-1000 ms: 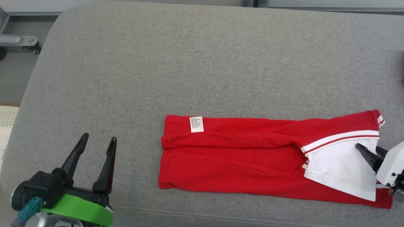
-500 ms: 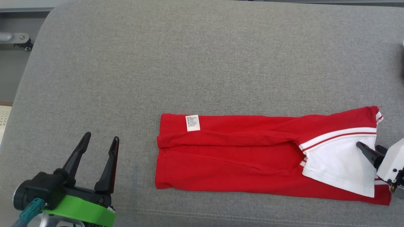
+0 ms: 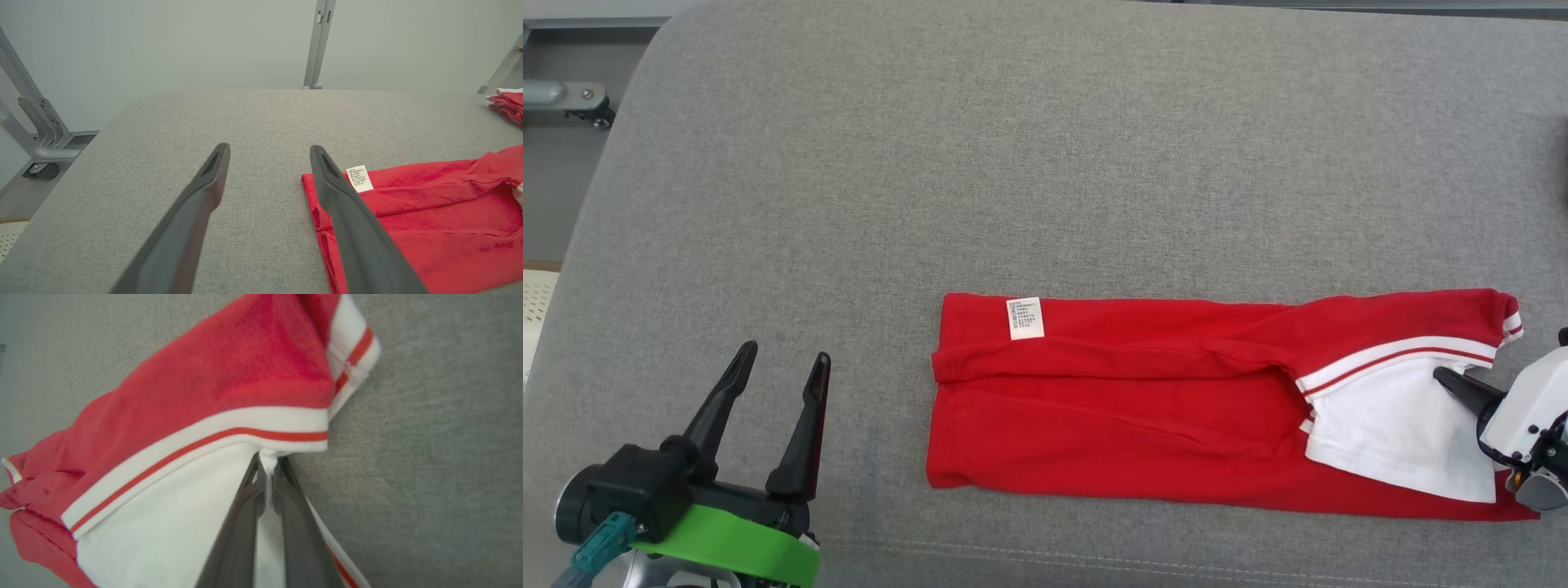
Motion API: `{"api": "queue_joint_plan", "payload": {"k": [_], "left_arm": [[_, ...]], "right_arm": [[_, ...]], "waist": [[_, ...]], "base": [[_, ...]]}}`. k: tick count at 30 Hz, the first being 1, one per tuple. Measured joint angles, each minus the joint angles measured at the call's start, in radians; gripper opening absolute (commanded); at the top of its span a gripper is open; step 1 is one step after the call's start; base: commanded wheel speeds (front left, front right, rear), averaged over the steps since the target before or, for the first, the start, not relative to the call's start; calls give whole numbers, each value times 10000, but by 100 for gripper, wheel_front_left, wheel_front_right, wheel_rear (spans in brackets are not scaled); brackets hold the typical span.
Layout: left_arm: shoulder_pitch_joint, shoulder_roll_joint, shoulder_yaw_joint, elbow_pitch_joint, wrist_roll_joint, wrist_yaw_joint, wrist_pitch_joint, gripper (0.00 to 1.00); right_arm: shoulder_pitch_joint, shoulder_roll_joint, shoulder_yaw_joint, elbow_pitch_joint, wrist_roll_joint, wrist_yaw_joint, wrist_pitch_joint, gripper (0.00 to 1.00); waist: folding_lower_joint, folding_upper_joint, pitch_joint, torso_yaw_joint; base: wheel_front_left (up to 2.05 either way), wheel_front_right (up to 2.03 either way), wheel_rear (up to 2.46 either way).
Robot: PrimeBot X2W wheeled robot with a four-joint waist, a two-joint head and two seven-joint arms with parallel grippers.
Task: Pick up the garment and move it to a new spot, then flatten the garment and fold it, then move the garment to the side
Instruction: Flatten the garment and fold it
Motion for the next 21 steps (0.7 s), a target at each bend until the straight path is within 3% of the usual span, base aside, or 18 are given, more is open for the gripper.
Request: {"api": "queue_joint_plan", "payload": {"k": [11, 21], "left_arm": [[1, 4, 431, 46, -36, 8, -12, 100], [2, 4, 497, 10, -98, 10, -13, 100]], "right_arm": [[-60, -424, -591, 134, 431, 138, 232, 0], [-94, -1480, -1630, 453, 635, -199, 219, 0]], "waist": [[0, 0, -1, -322], [0, 0, 24, -776]], "base": [[0, 0, 0], [0, 0, 0]]}}
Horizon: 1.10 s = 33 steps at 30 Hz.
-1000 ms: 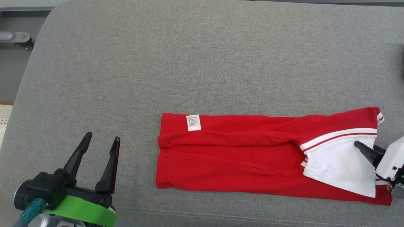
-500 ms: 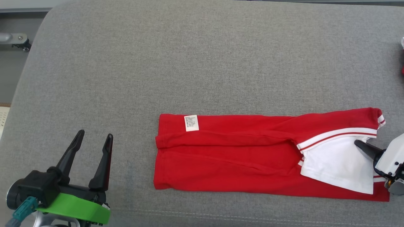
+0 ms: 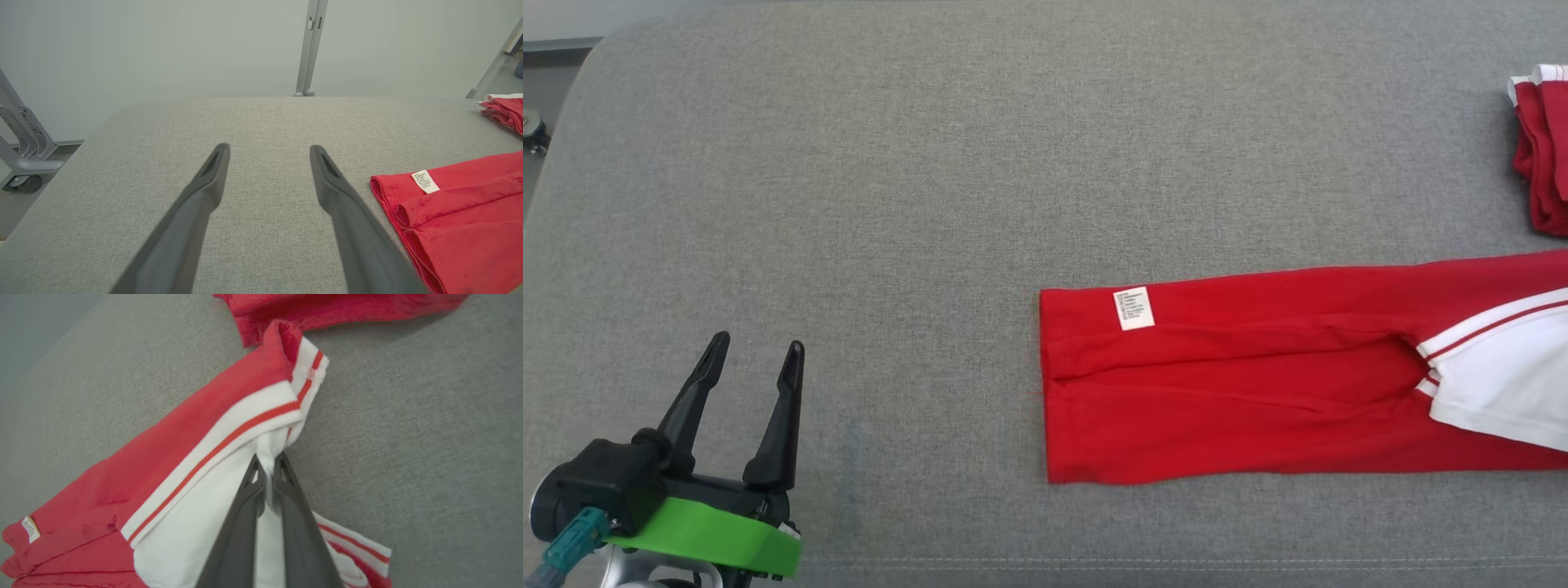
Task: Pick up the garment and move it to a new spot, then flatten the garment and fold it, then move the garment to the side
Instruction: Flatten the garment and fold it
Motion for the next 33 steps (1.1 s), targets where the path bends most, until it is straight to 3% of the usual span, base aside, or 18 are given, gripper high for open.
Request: {"api": "queue_joint_plan", "payload": {"k": [4, 11, 15, 26, 33], "left_arm": [[-4, 2, -38, 0, -6, 0, 2, 100], [-34, 84, -58, 27, -6, 0, 17, 100], [-59, 224, -10, 35, 8, -4, 33, 100], [-331, 305, -146, 44, 8, -113, 290, 100], [-569, 232, -353, 136, -8, -259, 368, 100]], "right_arm": [[6, -184, -267, -274, 247, 92, -6, 0], [-223, 148, 228, -2424, 692, 980, 476, 0], [-356, 272, 688, -3712, 936, 1325, 905, 0], [-312, 784, 2102, -5954, 493, 1200, 1467, 0], [-422, 1643, 3039, -6602, -832, 529, 1390, 0]], "waist": [[0, 0, 37, -82], [0, 0, 14, -176], [0, 0, -33, -253], [0, 0, 6, -360], [0, 0, 147, -315]], "base": [[0, 0, 0], [0, 0, 0], [0, 0, 0], [0, 0, 0], [0, 0, 0]]}}
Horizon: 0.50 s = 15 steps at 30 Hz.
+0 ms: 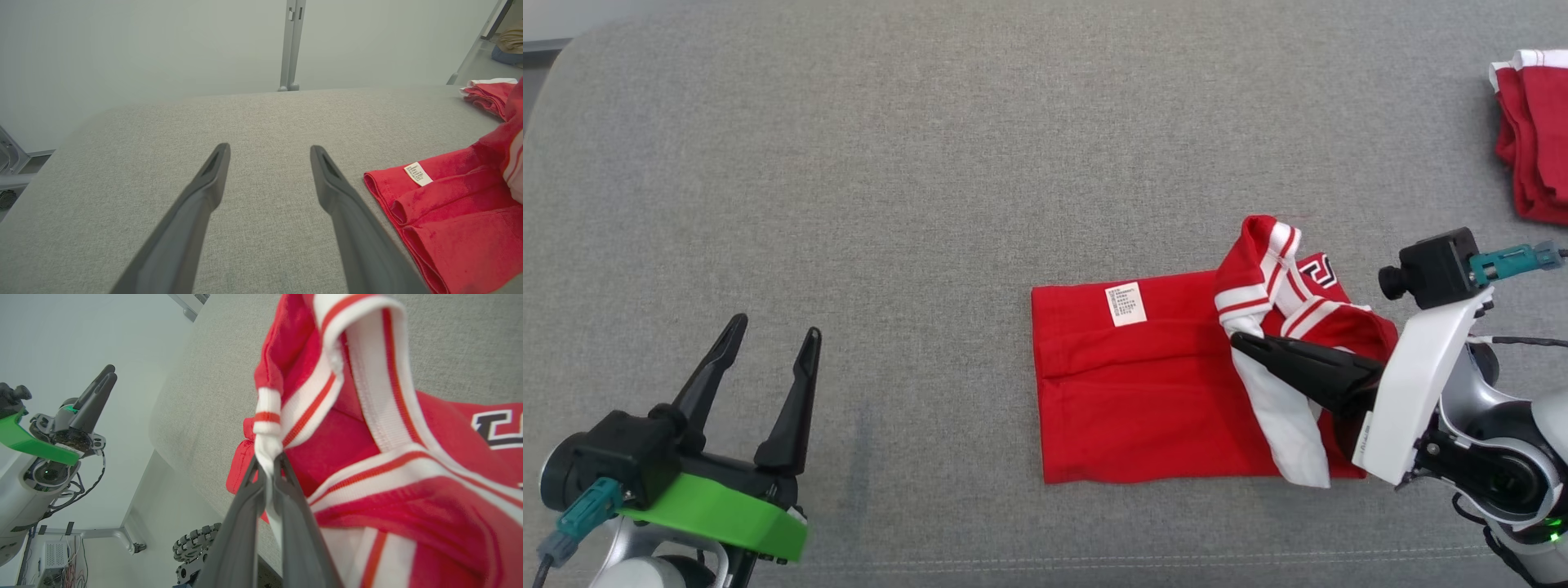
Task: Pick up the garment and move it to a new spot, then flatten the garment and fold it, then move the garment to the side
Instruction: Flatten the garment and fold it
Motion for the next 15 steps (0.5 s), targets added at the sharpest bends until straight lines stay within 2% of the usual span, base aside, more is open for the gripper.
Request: {"api": "queue_joint_plan", "payload": {"k": [6, 15], "left_arm": [[-373, -142, -224, 104, 0, -213, 17, 100], [-716, -247, -347, 341, 0, -366, 46, 100]], "right_arm": [[-461, 953, 579, 17, -884, -541, -407, 0], [-805, 1983, 1662, 859, -1868, -734, -575, 0]], "waist": [[0, 0, 143, 206], [0, 0, 326, 588]], "base": [[0, 0, 0], [0, 0, 0]]}}
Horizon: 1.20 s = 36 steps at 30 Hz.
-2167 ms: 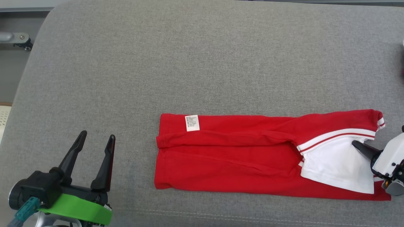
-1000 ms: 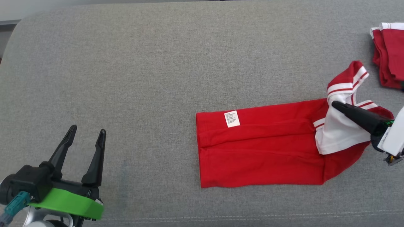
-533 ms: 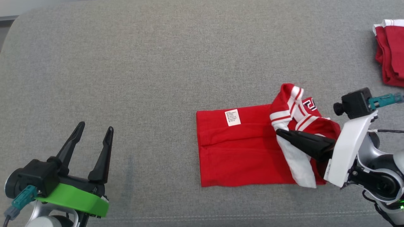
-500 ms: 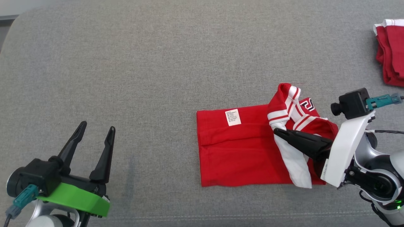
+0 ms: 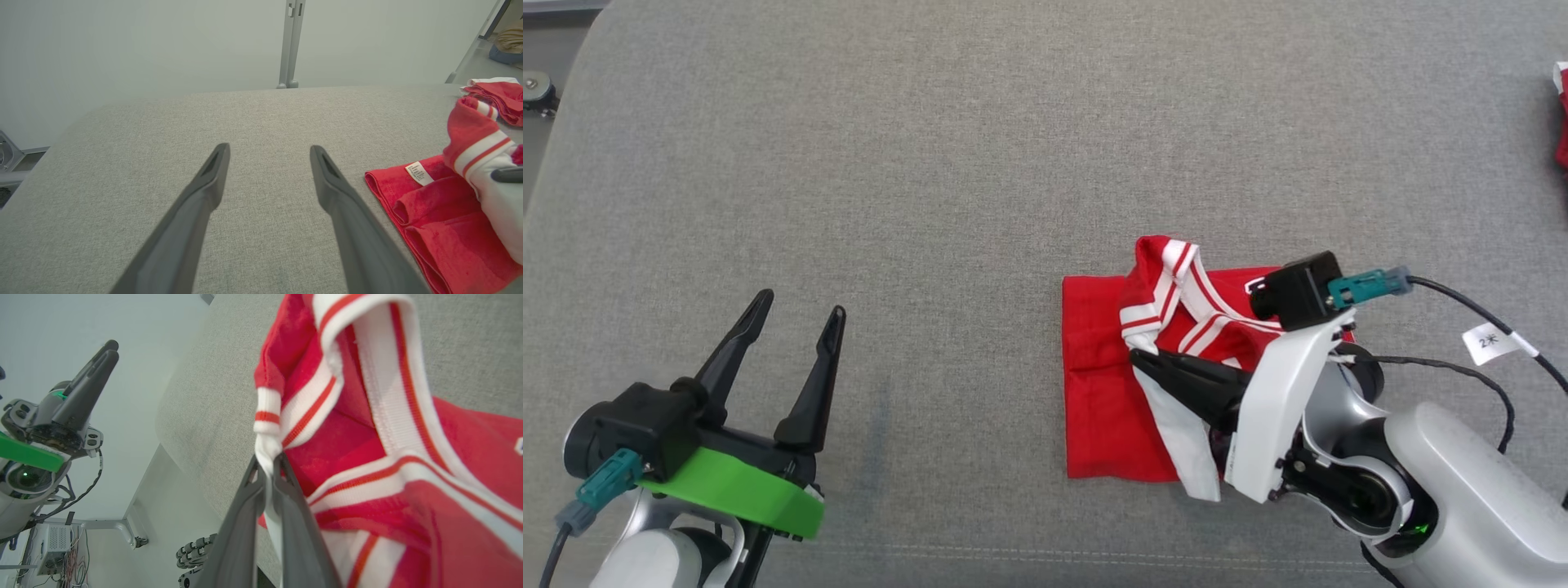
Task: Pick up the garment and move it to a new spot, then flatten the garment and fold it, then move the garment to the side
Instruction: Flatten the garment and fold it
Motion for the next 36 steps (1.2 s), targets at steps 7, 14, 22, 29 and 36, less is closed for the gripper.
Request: {"api": "queue_joint_plan", "payload": {"k": [7, 14, 22, 29, 36], "left_arm": [[-68, -59, 13, 134, -2, 0, -4, 100], [-99, -82, 19, 249, -19, 0, -50, 100], [-119, -140, 207, 462, -61, 6, -155, 100], [-105, -102, 499, 642, -88, 86, -290, 100], [83, -105, 635, 642, -205, 169, -414, 100]], "right_arm": [[-450, 499, 234, 702, -433, -104, -167, 0], [-614, 777, 372, 1137, -623, -165, -347, 66], [-927, 1356, 765, 1172, -708, 67, -573, 100], [-941, 1448, 33, 251, -267, 203, -1108, 100], [-45, 35, -1841, 441, 123, -184, -1476, 100]], "waist": [[0, 0, 178, 132], [0, 0, 232, 152], [0, 0, 183, 31], [0, 0, -50, -247], [0, 0, -397, -604]], "base": [[0, 0, 0], [0, 0, 0], [0, 0, 0], [0, 0, 0], [0, 0, 0]]}}
